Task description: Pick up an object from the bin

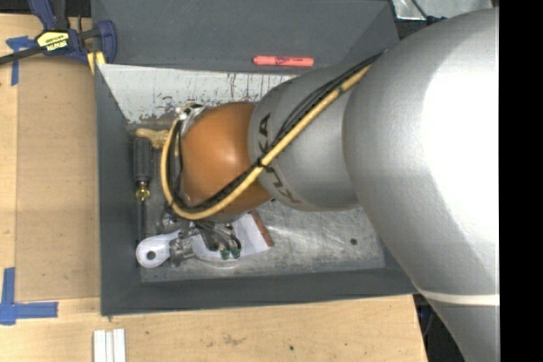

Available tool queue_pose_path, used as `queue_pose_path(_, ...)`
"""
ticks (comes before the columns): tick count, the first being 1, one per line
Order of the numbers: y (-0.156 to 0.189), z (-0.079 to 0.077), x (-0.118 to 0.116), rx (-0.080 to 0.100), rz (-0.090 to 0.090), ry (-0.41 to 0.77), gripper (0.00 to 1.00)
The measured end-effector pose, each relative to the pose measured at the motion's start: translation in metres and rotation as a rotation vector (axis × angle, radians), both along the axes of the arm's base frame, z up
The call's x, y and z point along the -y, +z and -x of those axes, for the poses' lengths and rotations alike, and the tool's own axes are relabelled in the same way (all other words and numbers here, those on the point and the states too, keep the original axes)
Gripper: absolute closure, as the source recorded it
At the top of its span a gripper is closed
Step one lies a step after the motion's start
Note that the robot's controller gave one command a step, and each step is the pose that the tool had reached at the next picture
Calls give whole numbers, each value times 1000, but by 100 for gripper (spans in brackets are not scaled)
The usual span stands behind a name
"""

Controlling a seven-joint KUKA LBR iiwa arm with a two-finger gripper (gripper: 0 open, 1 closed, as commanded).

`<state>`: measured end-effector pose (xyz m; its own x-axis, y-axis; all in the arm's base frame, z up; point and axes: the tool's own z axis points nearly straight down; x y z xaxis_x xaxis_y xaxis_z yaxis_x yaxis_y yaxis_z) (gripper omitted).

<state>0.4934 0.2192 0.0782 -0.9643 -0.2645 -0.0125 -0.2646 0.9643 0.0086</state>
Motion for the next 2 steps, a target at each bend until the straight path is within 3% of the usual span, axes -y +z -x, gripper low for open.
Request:
queue_pose_path(1,0,0,0,0,0,-1,100)
queue_pose_path(2,147,-10,-10,-6,10,12,100)
